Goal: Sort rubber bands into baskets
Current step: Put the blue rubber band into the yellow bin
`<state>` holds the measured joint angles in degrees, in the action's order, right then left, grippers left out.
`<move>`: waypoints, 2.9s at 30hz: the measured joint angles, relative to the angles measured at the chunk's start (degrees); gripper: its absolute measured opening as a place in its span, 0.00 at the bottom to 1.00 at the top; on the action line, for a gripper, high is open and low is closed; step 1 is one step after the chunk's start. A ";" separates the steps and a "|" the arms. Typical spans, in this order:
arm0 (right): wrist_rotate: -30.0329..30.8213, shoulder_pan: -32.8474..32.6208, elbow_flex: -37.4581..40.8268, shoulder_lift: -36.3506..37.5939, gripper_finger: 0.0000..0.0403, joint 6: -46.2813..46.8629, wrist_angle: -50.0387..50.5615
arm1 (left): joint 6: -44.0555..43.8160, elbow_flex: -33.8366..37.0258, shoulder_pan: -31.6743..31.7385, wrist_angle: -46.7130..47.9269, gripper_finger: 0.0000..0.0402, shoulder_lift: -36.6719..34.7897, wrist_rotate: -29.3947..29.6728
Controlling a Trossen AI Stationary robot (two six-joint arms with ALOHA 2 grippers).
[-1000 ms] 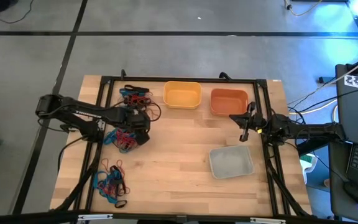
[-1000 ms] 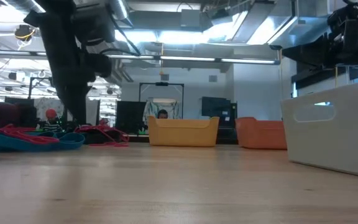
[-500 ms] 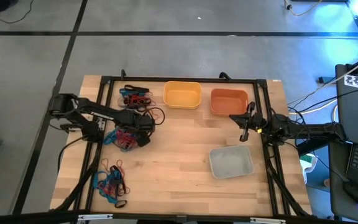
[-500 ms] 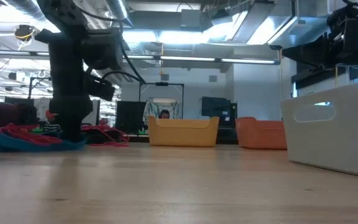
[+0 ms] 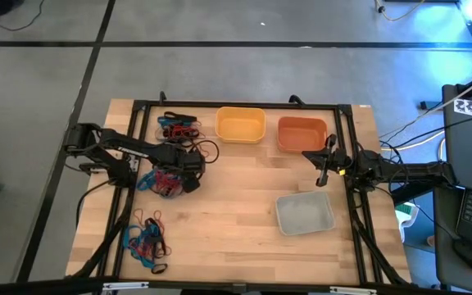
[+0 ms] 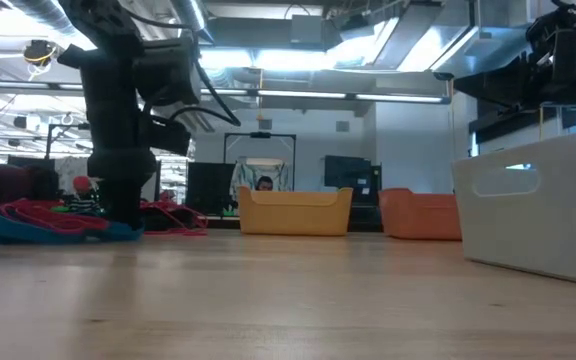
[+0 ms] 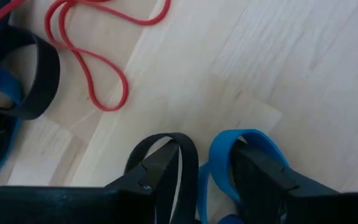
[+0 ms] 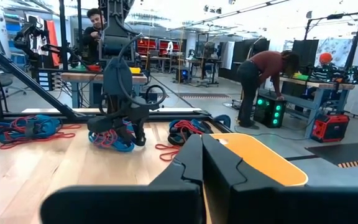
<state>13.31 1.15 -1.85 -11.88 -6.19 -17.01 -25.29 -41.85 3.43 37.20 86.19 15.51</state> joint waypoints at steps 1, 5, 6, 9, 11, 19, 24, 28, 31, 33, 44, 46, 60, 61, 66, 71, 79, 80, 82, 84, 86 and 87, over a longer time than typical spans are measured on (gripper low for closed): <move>-0.11 -0.02 0.00 0.00 0.01 0.23 0.02 | 0.23 0.00 -0.01 -0.22 0.35 0.00 0.02; -0.90 -0.02 0.00 0.00 0.01 0.41 0.10 | 1.35 0.00 0.10 -1.27 0.29 0.00 0.10; -0.90 -0.02 0.00 0.00 0.01 0.41 0.10 | 1.38 0.00 0.10 -1.32 0.27 0.00 0.17; -0.90 -0.02 0.00 0.00 0.01 0.38 0.12 | 2.41 0.00 0.10 -1.49 0.18 0.00 0.21; -0.90 -0.01 0.00 0.00 0.01 0.38 0.12 | 3.76 0.00 0.10 -1.49 0.11 0.00 0.23; -0.90 0.00 0.00 0.00 0.01 0.38 0.55 | 6.42 -2.07 0.10 -1.50 0.04 -1.07 0.26; -0.90 -0.02 0.00 0.00 0.01 0.38 0.52 | 6.96 -6.36 -0.05 1.52 0.04 -3.73 0.35; -0.90 -0.01 -0.02 0.00 0.01 0.38 0.52 | 7.49 -7.68 -0.05 1.52 0.01 -7.55 0.47; -0.90 -0.01 -0.02 0.00 0.01 0.38 0.54 | 7.32 -7.73 -0.11 1.56 0.01 -10.76 2.12; -0.89 -0.01 -0.02 0.00 0.01 0.38 0.54 | 7.23 -7.74 -0.12 1.56 0.02 -12.60 3.56; -0.90 0.00 -0.02 0.00 0.01 0.38 0.53 | 7.56 -7.74 -1.28 -1.01 0.02 -16.82 3.45; -0.90 -0.02 -0.02 0.00 0.01 0.38 0.54 | 7.51 -7.74 -1.51 0.80 0.02 -17.73 0.00; -0.90 -0.02 -0.02 0.00 0.01 0.37 0.54 | 8.75 -3.58 -3.93 -8.47 0.03 -20.96 -3.18; -0.88 0.00 -0.02 0.00 0.01 0.38 0.54 | 9.13 -2.59 -3.94 -10.37 0.03 -20.55 -3.22; -0.84 -0.01 -0.02 0.01 0.01 0.37 0.65 | 10.81 1.28 -3.88 -19.05 0.05 -17.66 -3.20; -0.69 -0.02 -0.02 0.00 0.01 0.38 0.87 | 10.76 2.79 -3.79 -23.38 0.07 -14.05 -3.10; -0.42 -0.02 -0.02 0.00 0.01 0.38 0.93 | 10.27 2.89 -3.79 -23.94 0.27 -9.50 -3.00; -0.42 -0.02 -0.02 0.00 0.01 0.38 0.95 | 10.26 2.59 -3.79 -23.01 0.30 -9.44 -3.03; -0.42 -0.02 -0.02 0.00 0.01 0.38 0.93 | 10.02 1.26 -3.78 -19.71 0.35 -9.59 -3.53; -0.42 -0.02 -0.02 0.00 0.01 0.38 0.93 | 9.43 -0.62 -3.79 -14.15 0.38 -10.16 -4.46; -0.42 -0.02 -0.02 0.00 0.01 0.38 0.95 | 8.35 -2.62 -4.01 -9.17 0.40 -10.74 -5.11; -0.42 -0.02 -0.02 0.00 0.01 0.38 0.93 | 7.49 -3.14 -4.31 -7.55 0.40 -10.90 -5.16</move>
<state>12.88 1.13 -1.87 -11.88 -5.80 -16.07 -17.80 -44.98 -0.88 29.65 75.29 10.35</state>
